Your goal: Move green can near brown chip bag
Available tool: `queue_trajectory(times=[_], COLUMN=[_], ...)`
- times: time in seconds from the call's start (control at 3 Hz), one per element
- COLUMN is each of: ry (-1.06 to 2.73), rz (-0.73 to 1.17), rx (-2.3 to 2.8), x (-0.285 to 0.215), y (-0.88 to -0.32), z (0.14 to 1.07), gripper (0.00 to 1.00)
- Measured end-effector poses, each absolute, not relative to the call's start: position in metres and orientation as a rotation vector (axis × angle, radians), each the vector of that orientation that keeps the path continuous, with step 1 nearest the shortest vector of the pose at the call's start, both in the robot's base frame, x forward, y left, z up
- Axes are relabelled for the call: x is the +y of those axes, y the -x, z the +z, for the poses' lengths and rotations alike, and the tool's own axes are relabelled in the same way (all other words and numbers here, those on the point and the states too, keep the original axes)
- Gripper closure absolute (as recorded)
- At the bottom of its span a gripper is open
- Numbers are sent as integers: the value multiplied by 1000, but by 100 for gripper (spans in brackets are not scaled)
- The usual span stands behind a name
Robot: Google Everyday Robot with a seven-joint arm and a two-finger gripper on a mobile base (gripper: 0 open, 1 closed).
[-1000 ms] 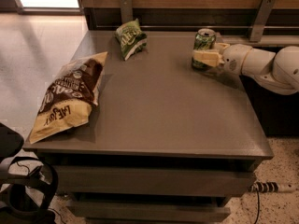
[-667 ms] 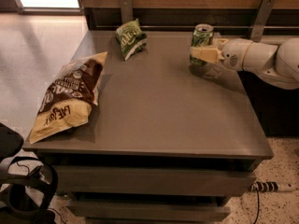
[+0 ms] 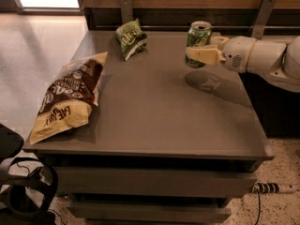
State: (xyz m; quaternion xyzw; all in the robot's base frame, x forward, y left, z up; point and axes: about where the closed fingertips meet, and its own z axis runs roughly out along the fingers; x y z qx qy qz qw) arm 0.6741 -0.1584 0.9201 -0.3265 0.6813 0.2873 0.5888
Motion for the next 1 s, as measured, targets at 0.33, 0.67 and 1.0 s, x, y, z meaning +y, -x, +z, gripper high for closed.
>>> queue_trajectory(times=[0.33, 0.67, 1.0], ry=[814, 904, 959], rz=[706, 709, 710], rx=[1570, 1554, 1543], x=[-127, -104, -90], y=[-623, -577, -549], z=[926, 924, 922], gripper=[100, 100, 100])
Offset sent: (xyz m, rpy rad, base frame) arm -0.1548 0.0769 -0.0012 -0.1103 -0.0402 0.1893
